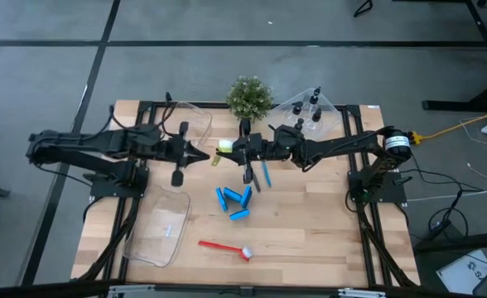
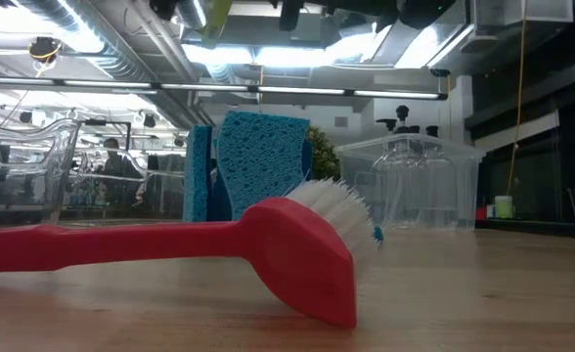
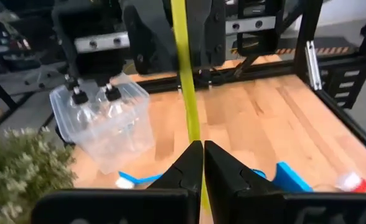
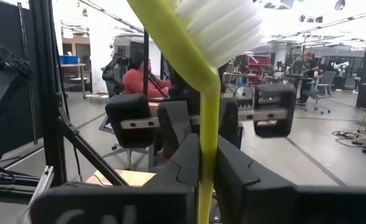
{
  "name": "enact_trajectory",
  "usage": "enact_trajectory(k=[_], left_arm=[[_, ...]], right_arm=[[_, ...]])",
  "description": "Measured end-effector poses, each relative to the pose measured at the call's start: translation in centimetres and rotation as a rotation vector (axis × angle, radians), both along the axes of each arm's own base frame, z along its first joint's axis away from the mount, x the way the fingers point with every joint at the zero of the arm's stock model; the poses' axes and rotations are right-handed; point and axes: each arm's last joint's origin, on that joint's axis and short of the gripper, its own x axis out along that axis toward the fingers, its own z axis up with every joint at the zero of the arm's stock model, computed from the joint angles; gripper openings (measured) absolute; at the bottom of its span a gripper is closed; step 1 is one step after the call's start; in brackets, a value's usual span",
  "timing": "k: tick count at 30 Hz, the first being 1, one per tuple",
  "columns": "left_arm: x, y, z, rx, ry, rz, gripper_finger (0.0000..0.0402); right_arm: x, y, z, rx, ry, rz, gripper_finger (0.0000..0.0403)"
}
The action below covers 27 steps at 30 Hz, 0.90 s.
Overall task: Pick & Place Kitchen Sink Supplies
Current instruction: Put the yellow dish brush into the top transparent bin
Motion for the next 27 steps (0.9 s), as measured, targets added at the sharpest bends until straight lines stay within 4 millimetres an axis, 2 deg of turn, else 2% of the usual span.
enact_trajectory(k=[4,9,17,22,27], left_arm=[[1.3,0.0,0.1,0.045,0.043,-0.008,0.0037],[2.7,0.0,-0.1,0.002,0.076,0.024,0.0093],[3.6,0.2,0.3,-0.005,0.049,0.076,0.0174],[3.9,0.2,0.5,0.000,0.020,0.072,0.0186],[3.9,0.1,0.8,-0.012,-0.006,0.062,0.0176]], right_arm=[[0.0,0.0,0.0,-0.025,0.000,-0.005,0.0024],[0.0,-0.1,-0.1,-0.035,0.008,-0.014,0.0036],[0.0,-0.1,-0.1,-0.055,0.007,-0.010,0.0024],[0.0,-0.1,-0.1,-0.054,0.003,-0.017,0.0036],[0.0,-0.1,0.0,-0.080,-0.011,-0.022,0.0025]])
